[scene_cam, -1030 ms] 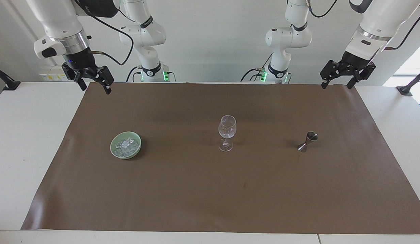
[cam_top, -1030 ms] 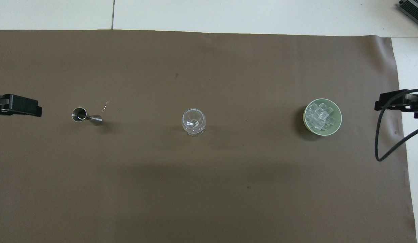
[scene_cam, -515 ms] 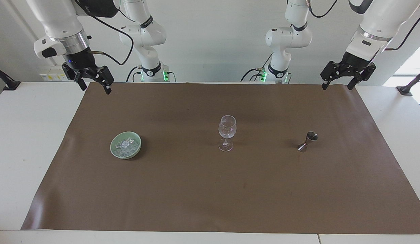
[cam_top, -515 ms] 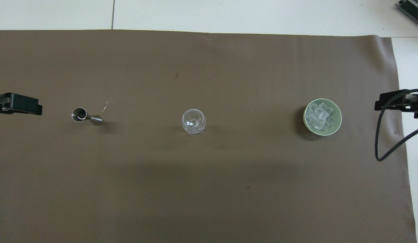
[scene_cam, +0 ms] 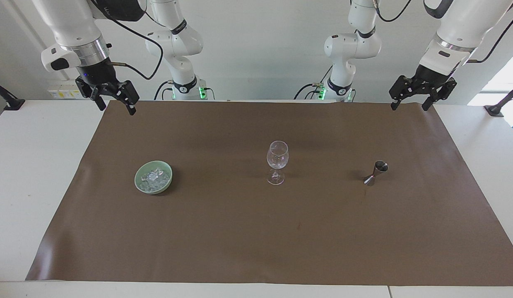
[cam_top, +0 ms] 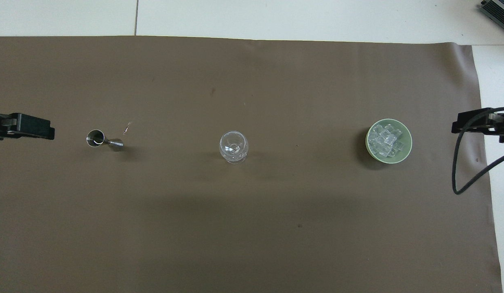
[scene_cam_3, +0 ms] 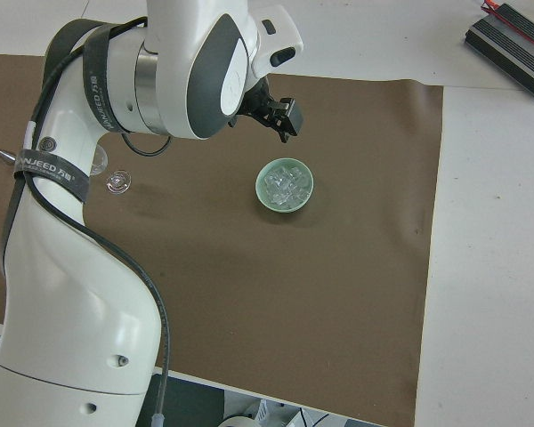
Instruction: Pour wine and add ice with both arms
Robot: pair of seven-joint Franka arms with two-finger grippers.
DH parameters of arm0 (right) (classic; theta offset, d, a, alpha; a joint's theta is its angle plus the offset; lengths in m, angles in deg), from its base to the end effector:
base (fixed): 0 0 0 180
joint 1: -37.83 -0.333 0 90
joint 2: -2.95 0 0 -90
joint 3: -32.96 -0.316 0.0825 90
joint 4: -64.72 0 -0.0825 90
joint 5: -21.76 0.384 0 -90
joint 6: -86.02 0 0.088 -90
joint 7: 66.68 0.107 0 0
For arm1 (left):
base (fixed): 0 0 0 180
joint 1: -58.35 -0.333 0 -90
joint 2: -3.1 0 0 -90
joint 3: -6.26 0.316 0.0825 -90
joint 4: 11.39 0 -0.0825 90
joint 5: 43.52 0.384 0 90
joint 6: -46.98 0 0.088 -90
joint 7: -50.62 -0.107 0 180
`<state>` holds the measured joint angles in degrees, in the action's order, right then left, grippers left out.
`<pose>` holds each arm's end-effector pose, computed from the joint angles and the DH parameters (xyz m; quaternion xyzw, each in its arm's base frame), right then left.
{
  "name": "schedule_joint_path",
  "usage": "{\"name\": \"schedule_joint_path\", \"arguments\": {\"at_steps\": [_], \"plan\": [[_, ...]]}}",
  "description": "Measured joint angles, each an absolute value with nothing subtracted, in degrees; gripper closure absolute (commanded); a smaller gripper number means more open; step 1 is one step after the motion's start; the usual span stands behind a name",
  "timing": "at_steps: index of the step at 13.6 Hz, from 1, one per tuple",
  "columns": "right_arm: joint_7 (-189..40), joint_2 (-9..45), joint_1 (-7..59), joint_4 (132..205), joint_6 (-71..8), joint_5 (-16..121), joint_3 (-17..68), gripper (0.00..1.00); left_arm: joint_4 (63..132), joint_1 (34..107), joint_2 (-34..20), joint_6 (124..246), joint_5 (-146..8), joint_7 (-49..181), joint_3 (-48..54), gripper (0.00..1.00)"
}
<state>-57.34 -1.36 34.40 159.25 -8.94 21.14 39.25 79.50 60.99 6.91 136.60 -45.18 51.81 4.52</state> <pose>0.5387 -0.0303 0.6357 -0.9935 0.1059 -0.0411 0.0010 0.5314 -0.0444 0.6528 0.9993 -0.0282 0.0215 0.0145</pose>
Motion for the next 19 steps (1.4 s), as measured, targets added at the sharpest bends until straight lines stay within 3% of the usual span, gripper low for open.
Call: {"name": "schedule_joint_path", "arguments": {"at_steps": [19], "plan": [[-57.41, -1.36, 34.38, 159.3, -8.94, 21.14, 39.22, 0.0, 77.4, 60.95, 6.52, 138.52, -45.15, 51.67, 4.61, 0.0]]}}
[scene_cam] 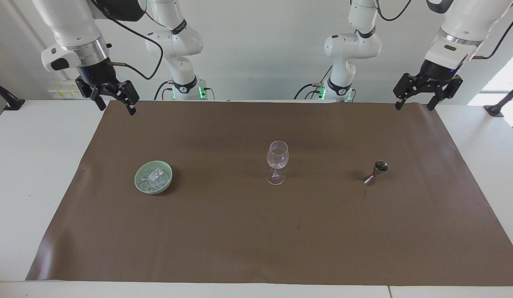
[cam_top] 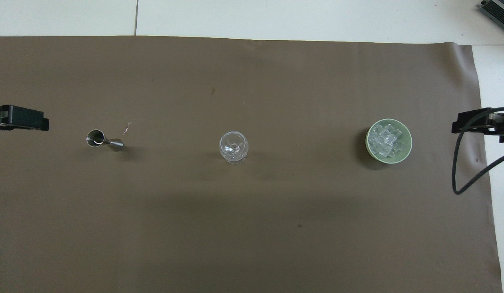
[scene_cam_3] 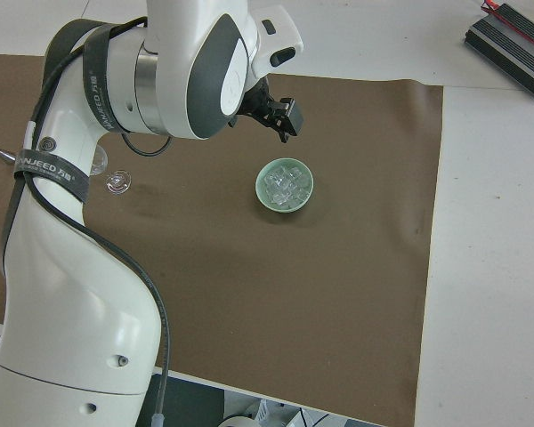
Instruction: Pour wine and add ice with both arms
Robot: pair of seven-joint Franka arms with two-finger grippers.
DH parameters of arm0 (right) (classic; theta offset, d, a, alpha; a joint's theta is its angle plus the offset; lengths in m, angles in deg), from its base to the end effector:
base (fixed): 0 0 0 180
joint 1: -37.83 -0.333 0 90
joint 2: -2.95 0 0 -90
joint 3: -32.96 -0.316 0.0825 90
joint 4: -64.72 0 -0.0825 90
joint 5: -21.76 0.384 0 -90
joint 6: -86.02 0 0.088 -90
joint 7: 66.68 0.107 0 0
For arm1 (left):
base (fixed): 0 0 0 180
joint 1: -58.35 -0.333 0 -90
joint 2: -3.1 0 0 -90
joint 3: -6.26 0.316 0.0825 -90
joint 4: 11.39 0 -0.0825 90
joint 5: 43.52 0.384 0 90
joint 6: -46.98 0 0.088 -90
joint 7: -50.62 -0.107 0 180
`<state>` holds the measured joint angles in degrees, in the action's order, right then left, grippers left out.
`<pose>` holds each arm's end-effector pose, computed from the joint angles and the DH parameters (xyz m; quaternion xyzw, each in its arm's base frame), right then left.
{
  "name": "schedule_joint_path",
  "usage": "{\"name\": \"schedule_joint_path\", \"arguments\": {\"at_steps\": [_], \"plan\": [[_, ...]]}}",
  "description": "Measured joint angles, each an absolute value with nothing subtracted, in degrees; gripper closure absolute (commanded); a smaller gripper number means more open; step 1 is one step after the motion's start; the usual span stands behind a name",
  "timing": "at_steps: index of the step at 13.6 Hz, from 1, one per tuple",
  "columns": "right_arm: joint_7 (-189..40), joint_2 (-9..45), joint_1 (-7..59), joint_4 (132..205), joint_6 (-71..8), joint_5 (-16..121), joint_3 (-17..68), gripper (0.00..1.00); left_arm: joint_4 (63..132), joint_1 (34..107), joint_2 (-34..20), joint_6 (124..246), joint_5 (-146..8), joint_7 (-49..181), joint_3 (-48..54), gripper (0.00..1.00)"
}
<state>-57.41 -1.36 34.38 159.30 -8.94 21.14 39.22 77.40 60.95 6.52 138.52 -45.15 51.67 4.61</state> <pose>0.5387 -0.0298 0.6353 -0.9936 0.1049 -0.0407 0.0010 0.5368 -0.0434 0.6697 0.9981 -0.0283 0.0531 0.0158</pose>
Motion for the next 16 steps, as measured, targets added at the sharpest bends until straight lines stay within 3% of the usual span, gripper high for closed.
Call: {"name": "schedule_joint_path", "arguments": {"at_steps": [9, 16], "plan": [[-64.09, -1.36, 34.19, 159.34, -8.15, 21.14, 38.97, 0.0, 69.9, 60.85, -1.41, 138.17, -44.72, 51.6, 4.85, 0.0], [-64.1, -1.36, 34.18, 159.34, -8.13, 21.14, 38.94, 0.0, 68.19, 60.92, -5.47, 137.76, -44.68, 50.95, 4.37, 0.0]]}}
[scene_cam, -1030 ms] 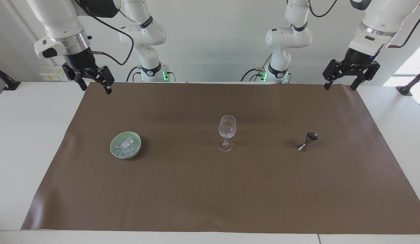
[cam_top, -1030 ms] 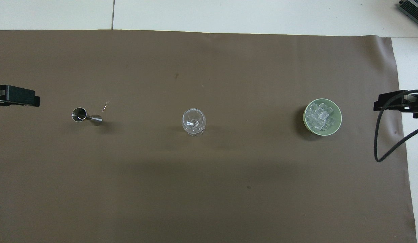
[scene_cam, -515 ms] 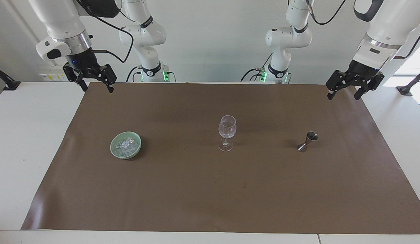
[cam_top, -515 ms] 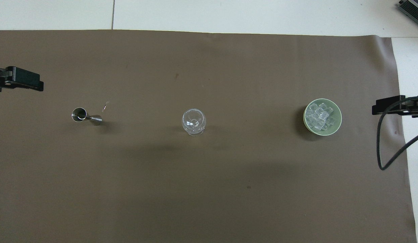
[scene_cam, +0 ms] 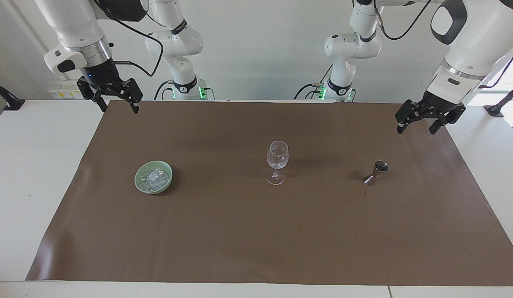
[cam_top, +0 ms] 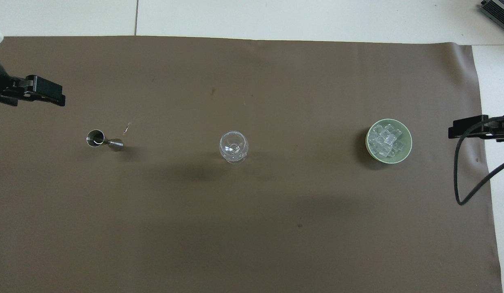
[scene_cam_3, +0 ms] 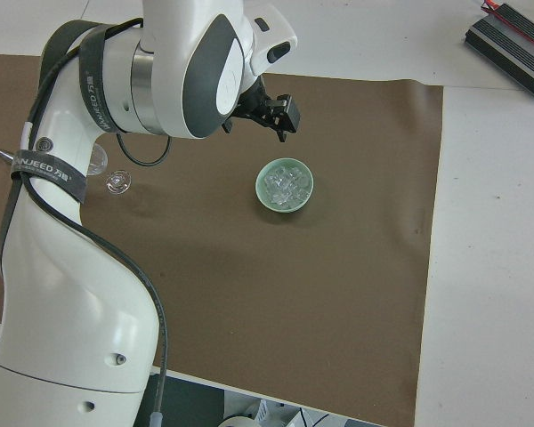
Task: Pour wine and add ice with both arms
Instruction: 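Move the left gripper open toward the silver jigger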
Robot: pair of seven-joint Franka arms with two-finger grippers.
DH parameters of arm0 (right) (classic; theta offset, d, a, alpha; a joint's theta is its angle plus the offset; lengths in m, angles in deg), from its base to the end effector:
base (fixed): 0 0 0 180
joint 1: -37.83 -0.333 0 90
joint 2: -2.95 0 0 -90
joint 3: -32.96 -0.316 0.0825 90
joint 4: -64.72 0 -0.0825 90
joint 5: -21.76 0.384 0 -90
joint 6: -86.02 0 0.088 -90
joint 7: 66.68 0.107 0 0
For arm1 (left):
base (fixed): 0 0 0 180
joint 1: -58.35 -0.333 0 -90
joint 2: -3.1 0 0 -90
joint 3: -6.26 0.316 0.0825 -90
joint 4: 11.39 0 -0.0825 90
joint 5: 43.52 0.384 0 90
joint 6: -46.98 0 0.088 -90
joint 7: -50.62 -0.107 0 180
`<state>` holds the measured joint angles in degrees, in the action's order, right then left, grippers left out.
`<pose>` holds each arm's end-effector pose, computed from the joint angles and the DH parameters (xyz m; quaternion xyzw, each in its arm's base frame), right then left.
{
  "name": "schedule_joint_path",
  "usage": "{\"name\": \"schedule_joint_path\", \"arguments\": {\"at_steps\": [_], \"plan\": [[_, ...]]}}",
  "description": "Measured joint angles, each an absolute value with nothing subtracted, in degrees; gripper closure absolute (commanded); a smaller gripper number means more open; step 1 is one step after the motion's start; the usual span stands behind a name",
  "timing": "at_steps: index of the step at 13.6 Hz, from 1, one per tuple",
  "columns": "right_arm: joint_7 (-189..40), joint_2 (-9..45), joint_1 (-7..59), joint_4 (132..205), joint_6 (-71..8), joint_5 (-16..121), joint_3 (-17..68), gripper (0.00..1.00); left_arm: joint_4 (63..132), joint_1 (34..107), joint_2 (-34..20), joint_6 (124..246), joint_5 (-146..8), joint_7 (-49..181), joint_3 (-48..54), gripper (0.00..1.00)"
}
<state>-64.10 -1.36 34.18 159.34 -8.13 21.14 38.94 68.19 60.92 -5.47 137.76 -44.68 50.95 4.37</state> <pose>0.5375 -0.0252 0.6336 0.9985 -0.0426 0.0333 0.0014 0.6007 -0.0473 0.6253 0.9990 -0.0359 0.0224 0.0135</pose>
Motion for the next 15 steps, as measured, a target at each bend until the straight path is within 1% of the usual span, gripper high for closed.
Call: {"name": "schedule_joint_path", "arguments": {"at_steps": [4, 10, 12, 15], "plan": [[-64.1, -1.36, 34.18, 159.34, -8.13, 21.14, 38.94, 0.0, 68.12, 60.92, -8.68, 137.97, -44.63, 50.84, 4.32, 0.0], [-64.1, -1.36, 34.18, 159.34, -8.13, 21.14, 38.93, 0.0, 67.98, 60.71, -14.25, 142.4, -45.03, 50.78, 4.41, 0.0], [-64.1, -1.36, 34.18, 159.34, -8.13, 21.14, 38.93, 0.0, 68.0, 59.48, -15.14, 143.9, -47.32, 50.8, 4.66, 0.0], [-64.1, -1.36, 34.18, 159.34, -8.13, 21.14, 38.93, 0.0, 69.14, 55.33, -15.71, 143.93, -50.24, 50.8, 4.98, 0.0]]}}
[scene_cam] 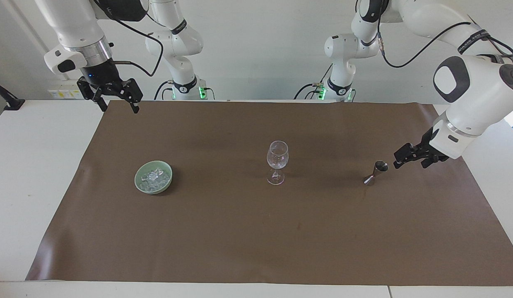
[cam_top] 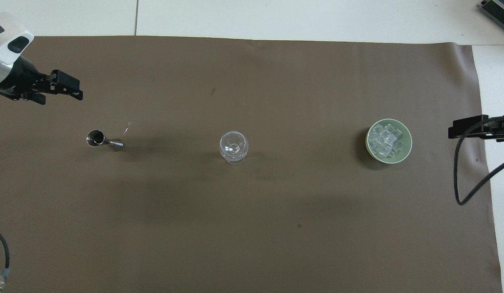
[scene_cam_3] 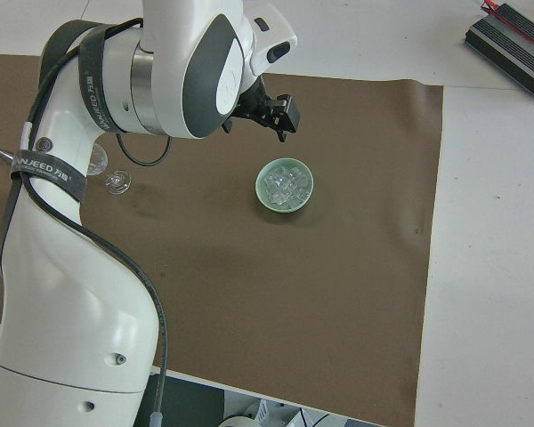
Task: Pour wine and add ice with both arms
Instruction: 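Move the left gripper open toward the silver jigger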
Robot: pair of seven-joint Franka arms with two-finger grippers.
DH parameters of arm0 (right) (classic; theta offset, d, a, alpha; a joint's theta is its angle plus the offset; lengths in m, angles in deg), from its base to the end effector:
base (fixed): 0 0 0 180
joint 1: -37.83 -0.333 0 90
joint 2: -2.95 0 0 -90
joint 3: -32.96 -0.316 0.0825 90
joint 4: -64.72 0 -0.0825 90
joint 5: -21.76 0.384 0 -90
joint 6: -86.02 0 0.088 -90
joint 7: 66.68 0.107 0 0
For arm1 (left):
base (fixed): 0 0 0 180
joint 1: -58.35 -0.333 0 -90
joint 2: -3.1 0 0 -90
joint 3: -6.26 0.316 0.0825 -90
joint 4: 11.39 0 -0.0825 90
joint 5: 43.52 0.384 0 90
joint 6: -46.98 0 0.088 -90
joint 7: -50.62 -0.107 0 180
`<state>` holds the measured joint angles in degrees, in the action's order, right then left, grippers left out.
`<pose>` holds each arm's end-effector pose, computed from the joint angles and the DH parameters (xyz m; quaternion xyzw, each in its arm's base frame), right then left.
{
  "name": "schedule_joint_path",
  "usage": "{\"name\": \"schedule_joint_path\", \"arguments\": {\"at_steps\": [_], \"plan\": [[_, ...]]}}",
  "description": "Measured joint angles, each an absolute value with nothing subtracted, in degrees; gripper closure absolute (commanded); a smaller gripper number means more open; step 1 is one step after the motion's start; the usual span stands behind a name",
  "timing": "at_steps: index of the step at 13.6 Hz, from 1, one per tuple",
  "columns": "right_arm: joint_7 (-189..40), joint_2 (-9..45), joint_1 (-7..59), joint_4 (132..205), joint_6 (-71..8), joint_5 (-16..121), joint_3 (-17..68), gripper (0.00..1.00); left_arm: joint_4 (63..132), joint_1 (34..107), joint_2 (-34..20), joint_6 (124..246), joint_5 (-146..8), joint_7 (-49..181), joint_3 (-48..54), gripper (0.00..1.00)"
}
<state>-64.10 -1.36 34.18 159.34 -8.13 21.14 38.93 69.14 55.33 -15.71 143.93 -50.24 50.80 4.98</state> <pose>0.5375 -0.0251 0.6336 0.9985 -0.0425 0.0333 0.0014 0.6558 0.0108 0.5148 0.9976 0.0255 -0.0199 0.0619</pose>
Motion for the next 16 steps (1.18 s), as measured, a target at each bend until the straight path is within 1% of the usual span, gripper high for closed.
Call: {"name": "schedule_joint_path", "arguments": {"at_steps": [3, 7, 11, 16], "plan": [[-64.1, -1.36, 34.18, 159.34, -8.13, 21.14, 38.93, 0.0, 71.72, 51.2, -15.46, 144.07, -54.32, 52.03, 5.1, 0.0], [-64.1, -1.36, 34.18, 159.34, -8.13, 21.14, 38.93, 0.0, 76.95, 49.6, -13.84, 145.0, -58.59, 54.73, 5.13, 0.0], [-64.1, -1.36, 34.18, 159.34, -8.13, 21.14, 38.93, 0.0, 80.07, 45.61, -13.86, 144.82, -64.52, 59.36, 5.18, 0.0], [-64.1, -1.36, 34.18, 159.34, -8.13, 21.14, 38.93, 0.0, 86.16, 42.9, -14.33, 144.98, -73.75, 68.28, 5.19, 0.0]]}}
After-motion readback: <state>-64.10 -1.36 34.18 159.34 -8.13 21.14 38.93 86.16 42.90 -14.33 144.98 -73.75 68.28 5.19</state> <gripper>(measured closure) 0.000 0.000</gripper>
